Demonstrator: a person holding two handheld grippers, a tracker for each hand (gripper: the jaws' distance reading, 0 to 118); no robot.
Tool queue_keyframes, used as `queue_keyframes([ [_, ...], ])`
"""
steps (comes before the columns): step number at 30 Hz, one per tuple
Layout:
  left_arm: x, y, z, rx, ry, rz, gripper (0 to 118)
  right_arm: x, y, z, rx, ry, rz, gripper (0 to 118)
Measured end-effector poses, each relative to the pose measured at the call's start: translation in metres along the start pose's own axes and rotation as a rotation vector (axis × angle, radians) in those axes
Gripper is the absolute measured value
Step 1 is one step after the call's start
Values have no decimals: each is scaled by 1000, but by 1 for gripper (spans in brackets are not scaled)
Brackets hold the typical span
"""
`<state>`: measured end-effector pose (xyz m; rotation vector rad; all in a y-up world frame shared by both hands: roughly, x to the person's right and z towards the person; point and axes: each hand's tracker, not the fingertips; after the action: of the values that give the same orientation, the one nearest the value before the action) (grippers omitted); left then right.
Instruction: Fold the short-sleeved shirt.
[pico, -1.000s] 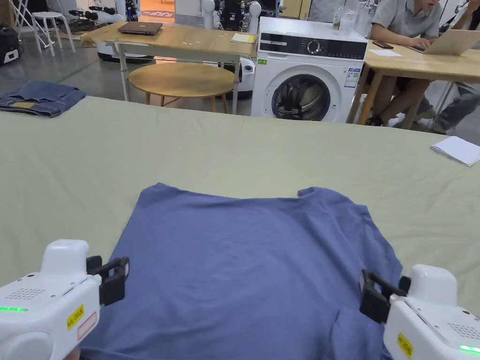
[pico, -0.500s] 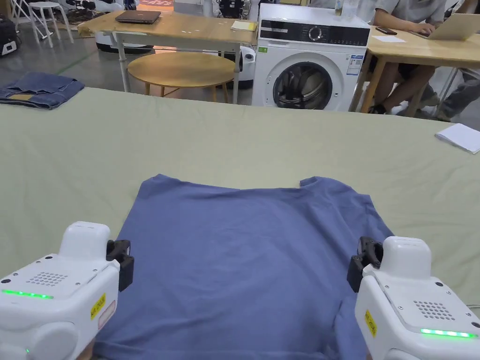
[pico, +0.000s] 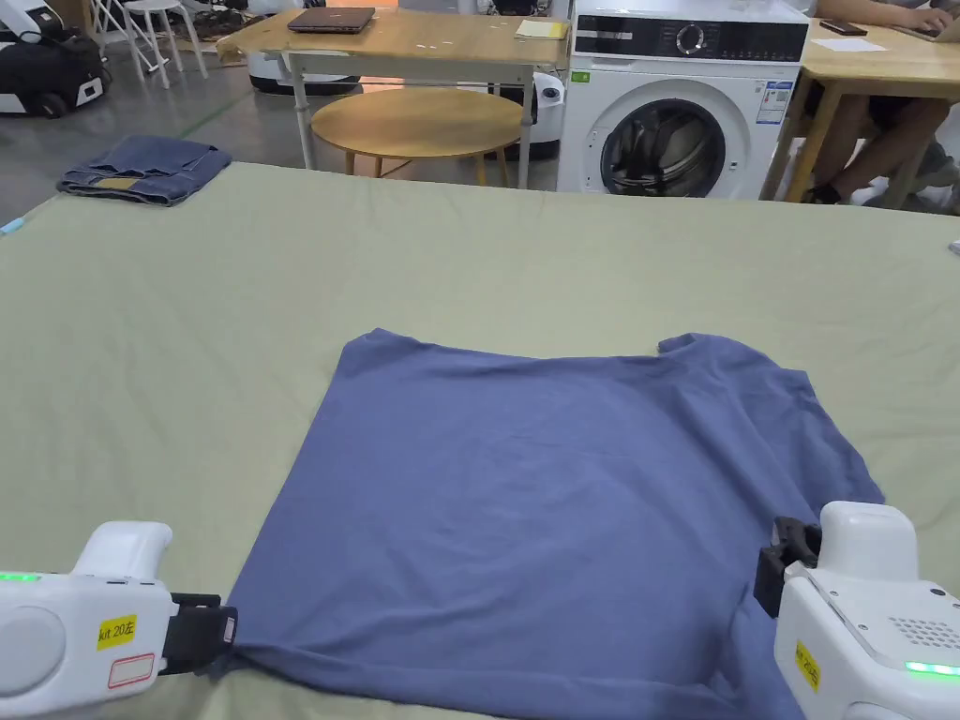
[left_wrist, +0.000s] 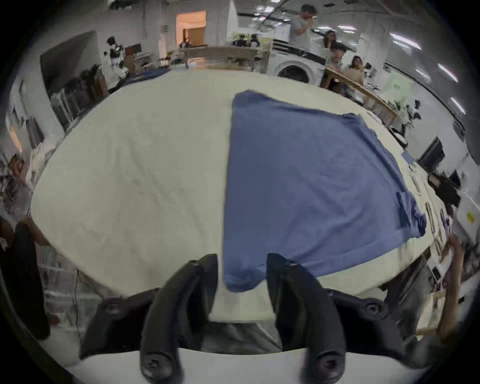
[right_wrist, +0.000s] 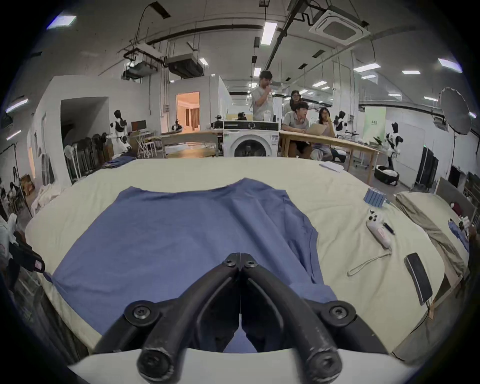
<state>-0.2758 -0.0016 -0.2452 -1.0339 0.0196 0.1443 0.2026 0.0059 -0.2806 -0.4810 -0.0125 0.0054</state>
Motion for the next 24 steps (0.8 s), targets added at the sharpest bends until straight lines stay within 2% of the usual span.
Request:
queue_keyframes([
  [1,-2,0,-5,-6,22,21,46,0,-1,0,-4,2,3,0],
  [2,-5,1,-13,-23,28,44,48,0,-3,0,-8,3,6,0],
  [7,-13,-2,-62,-137,23,53,49,4,-6,5,-23,5,13,0],
  [10,-4,-2,-55,-105,58,80,49,10,-8,10,-34,-1,15,0],
  [12,8,-6,-54,-84,95,-21,40,17,-8,15,-40,-2,9,0],
  [14,12,-7,-52,-77,79,-45,12,24,-7,21,-51,-8,5,0],
  [15,12,-6,-52,-76,52,-43,2,28,-7,22,-61,-15,6,0],
  [19,14,-10,-52,-70,45,-53,1,51,-8,24,-167,-44,1,1],
  [20,12,-10,-52,-67,44,-51,1,58,-9,23,-198,-54,4,6],
  [22,12,-12,-51,-58,43,-52,1,71,-15,23,-240,-59,0,30],
  [23,12,-13,-51,-55,43,-53,1,77,-17,21,-280,-65,7,30],
  [24,12,-13,-50,-52,41,-49,1,83,-21,19,-323,-67,3,35],
])
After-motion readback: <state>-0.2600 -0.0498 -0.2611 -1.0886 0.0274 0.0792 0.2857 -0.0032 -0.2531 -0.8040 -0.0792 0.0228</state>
